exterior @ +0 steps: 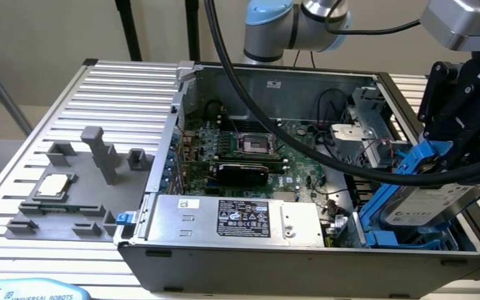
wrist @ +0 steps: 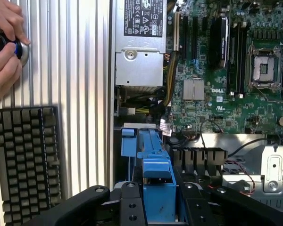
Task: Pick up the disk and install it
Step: 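Insert the disk into the insertion slot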
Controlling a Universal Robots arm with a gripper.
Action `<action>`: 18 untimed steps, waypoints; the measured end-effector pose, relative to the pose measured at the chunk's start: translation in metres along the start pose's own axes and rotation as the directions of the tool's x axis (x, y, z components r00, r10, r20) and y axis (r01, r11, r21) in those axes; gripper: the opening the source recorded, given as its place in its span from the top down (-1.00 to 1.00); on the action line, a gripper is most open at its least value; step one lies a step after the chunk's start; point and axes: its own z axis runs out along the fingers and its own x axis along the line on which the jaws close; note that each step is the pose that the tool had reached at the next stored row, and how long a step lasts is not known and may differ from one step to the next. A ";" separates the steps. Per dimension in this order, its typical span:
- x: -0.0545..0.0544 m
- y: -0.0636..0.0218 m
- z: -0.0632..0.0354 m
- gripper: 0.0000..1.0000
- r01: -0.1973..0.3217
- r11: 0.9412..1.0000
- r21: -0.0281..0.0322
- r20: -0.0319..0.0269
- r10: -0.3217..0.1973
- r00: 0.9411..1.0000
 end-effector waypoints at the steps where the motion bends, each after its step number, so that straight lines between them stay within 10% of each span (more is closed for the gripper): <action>1: 0.000 0.0001 0.0009 0.35 0.000 1.000 0.000 0.000 0.000 1.000; 18: -0.004 0.0019 0.0163 0.35 0.001 1.000 0.000 0.000 -0.001 1.000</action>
